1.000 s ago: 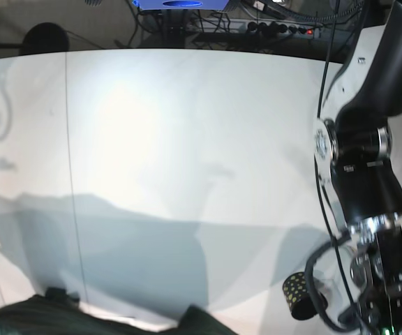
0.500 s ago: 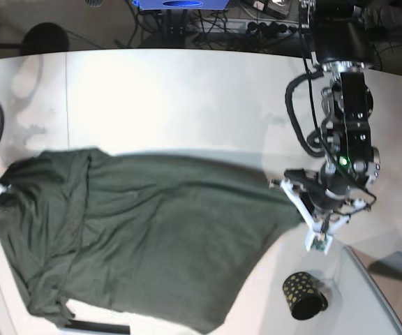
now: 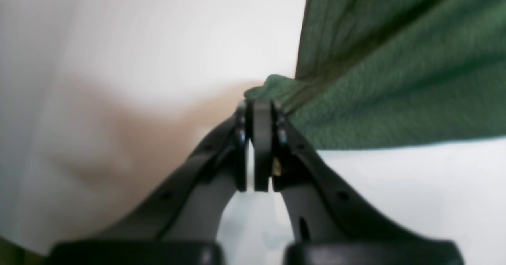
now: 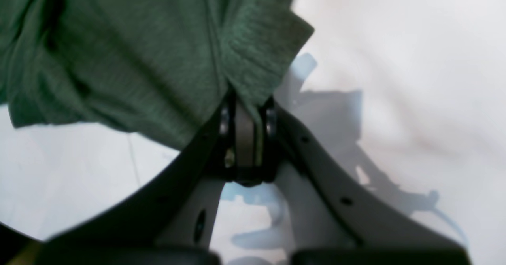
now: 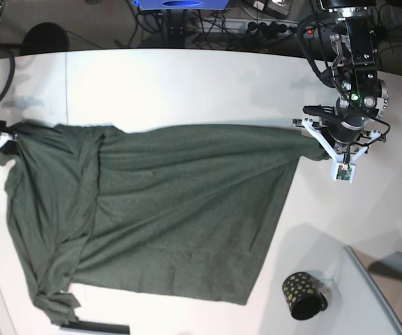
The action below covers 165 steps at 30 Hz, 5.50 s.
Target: Layout the t-shirt on the table in an organized manner, then fold the t-shirt properly
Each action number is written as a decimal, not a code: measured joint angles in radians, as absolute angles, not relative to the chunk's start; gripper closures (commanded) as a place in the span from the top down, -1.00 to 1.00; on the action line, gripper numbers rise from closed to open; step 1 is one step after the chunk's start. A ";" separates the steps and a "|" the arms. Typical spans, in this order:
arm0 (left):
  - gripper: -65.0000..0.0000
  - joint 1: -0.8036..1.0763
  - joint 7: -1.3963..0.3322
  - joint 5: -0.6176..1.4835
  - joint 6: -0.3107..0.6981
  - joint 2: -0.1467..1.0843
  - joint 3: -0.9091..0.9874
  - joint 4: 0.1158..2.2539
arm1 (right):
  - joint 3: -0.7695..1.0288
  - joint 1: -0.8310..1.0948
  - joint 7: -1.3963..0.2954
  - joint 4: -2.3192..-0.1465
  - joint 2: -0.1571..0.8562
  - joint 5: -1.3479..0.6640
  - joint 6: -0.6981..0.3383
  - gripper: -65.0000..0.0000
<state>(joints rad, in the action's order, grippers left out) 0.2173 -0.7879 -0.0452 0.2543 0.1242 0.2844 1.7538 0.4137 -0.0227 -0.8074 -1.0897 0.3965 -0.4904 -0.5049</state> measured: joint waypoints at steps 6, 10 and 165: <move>-1.00 0.249 -0.771 -0.037 0.255 0.131 0.280 1.757 | 0.428 0.001 -0.823 -1.092 0.435 -0.490 -0.505 -1.00; -1.00 0.284 -0.777 -0.044 0.258 0.137 0.281 1.757 | 0.427 0.037 -0.814 -1.092 0.432 -0.493 -0.505 -1.00; -1.00 0.314 -0.444 -0.044 0.157 0.211 0.522 1.488 | -0.279 0.447 -0.397 -1.597 0.121 0.558 -0.321 -0.83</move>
